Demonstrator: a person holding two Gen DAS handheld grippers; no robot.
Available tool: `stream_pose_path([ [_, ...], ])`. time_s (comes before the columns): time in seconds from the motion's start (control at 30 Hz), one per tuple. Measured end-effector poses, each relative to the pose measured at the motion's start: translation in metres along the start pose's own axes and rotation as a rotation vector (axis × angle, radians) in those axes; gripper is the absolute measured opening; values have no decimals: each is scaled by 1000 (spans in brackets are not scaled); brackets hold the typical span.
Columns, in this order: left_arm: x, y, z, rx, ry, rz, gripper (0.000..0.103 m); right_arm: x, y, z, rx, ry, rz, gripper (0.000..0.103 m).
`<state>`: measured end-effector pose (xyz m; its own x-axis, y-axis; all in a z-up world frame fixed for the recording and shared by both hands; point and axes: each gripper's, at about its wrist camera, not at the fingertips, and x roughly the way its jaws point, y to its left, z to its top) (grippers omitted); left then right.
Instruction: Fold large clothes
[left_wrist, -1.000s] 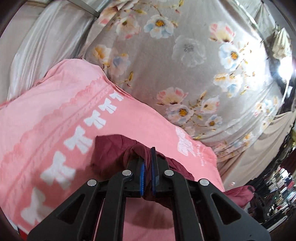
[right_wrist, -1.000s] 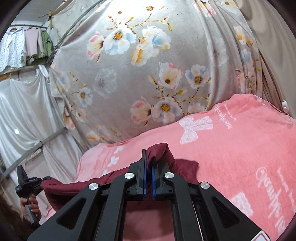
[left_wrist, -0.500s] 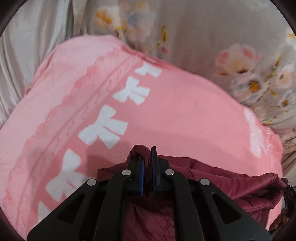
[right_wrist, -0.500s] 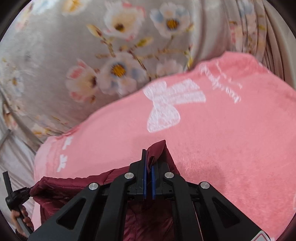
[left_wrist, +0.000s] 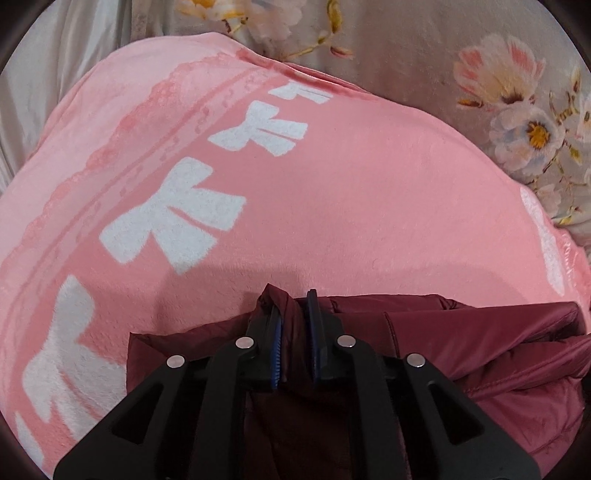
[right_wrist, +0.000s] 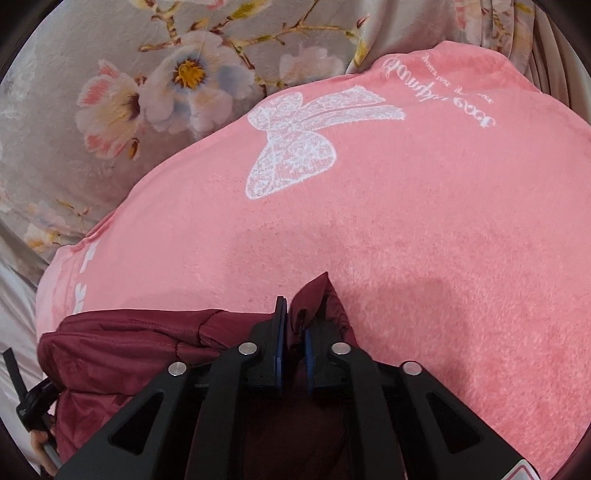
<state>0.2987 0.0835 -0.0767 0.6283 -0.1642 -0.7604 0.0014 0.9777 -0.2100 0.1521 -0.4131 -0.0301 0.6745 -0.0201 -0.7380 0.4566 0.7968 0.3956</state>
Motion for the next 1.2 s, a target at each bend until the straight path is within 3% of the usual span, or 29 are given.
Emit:
stream_pose_path([
  [0.1,-12,17,7,-73,22,-70,18,-20,-6,6,46,-37,56,19],
  [0.13,-22,26,10,-104,17,-103,25,-38,-11,8,75,-79,87,31],
  [0.17,-31,31,12,-123,8,-122,37,-52,-14,8,88,-119,94,40],
  [0.2,-47,38,15,-134,-22,-116,47,-70,-17,9,96,-169,99,40],
  [0.23,-66,42,18,-124,-81,-73,69,-88,-18,10,88,-213,110,40],
  [0.27,-83,45,20,-105,-139,-37,80,-101,-17,10,77,-240,111,40],
  [0.4,-121,34,31,-32,-193,6,80,-137,7,5,-16,-296,96,40],
  [0.53,-138,-15,35,62,-194,-43,80,-129,69,-8,-185,-216,116,37],
  [0.67,-115,-91,20,210,-105,-89,79,-99,136,-29,-346,-122,148,30],
  [0.8,-70,-137,0,292,-15,-77,78,-55,183,-45,-434,-14,161,17],
  [1.0,-14,-153,-14,299,57,-26,75,7,196,-45,-448,97,101,16],
  [1.2,11,-146,-20,272,40,-38,81,39,180,-53,-378,134,110,13],
])
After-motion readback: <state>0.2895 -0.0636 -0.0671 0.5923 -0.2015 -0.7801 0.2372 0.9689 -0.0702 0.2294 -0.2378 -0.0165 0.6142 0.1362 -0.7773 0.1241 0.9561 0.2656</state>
